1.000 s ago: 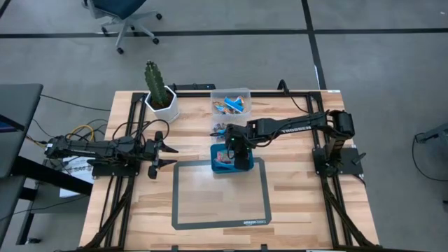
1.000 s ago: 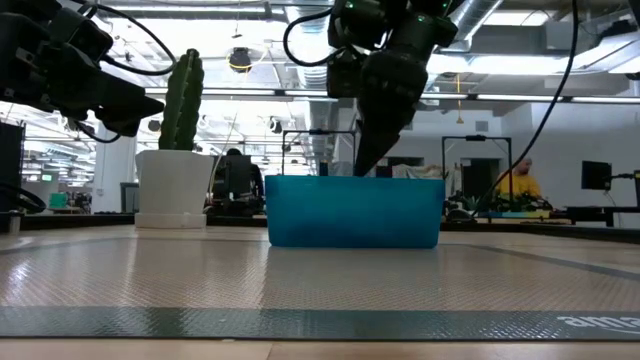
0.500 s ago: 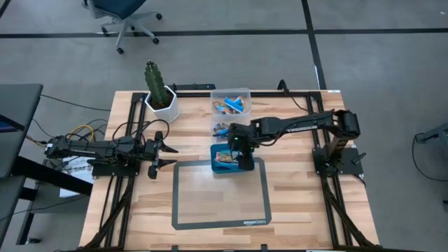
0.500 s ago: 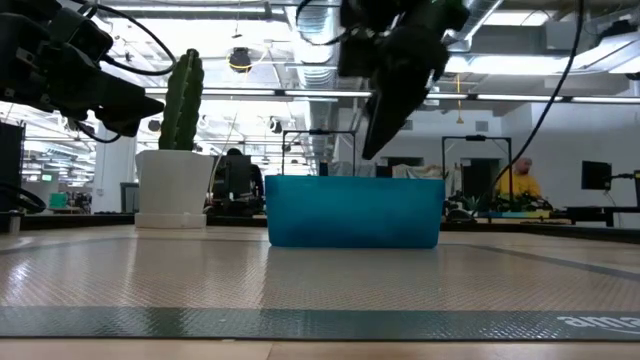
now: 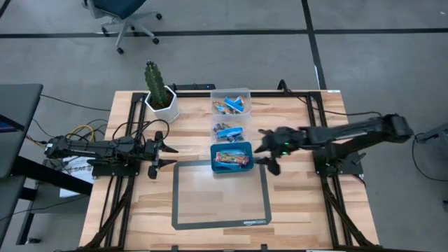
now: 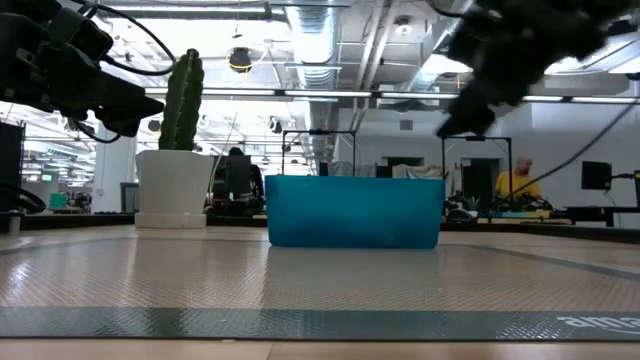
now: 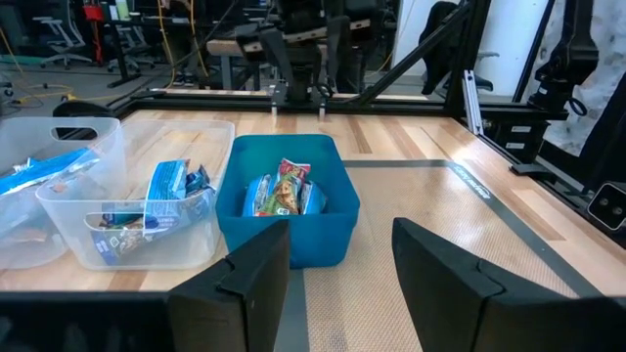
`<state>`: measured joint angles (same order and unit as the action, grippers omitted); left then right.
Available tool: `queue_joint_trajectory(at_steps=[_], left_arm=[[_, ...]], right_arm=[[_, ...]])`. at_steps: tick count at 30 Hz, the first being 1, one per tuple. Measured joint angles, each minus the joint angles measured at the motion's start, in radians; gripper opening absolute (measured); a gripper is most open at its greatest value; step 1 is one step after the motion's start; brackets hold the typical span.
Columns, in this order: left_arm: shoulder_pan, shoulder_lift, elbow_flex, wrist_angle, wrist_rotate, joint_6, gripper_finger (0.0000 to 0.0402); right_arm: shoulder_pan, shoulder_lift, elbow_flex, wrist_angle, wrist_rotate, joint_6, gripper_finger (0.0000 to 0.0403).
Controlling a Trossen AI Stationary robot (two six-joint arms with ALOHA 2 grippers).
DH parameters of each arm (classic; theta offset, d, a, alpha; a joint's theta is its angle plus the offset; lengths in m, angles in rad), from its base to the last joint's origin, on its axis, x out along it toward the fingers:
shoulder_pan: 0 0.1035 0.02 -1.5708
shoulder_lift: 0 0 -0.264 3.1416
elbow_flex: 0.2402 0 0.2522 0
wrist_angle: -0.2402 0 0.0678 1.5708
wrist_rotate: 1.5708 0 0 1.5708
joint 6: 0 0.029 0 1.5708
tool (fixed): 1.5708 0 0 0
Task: Pick and place Granola Bars by type
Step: Return to Home Position
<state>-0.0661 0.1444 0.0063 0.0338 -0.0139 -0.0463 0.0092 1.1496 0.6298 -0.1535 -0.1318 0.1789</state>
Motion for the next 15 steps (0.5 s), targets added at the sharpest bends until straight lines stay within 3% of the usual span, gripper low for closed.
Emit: queue_joint_trajectory(at_steps=[9, 15], left_arm=[[0.000, 0.000, 0.000, 0.000, 0.000, 0.000, 0.0174], [0.000, 0.000, 0.000, 0.000, 0.000, 0.000, 0.0174]], right_arm=[[-0.009, -0.396, -0.330, 0.089, 0.030, 0.082, 0.0221], [0.041, -0.554, -0.450, 0.268, 0.083, 0.135, 0.0221]])
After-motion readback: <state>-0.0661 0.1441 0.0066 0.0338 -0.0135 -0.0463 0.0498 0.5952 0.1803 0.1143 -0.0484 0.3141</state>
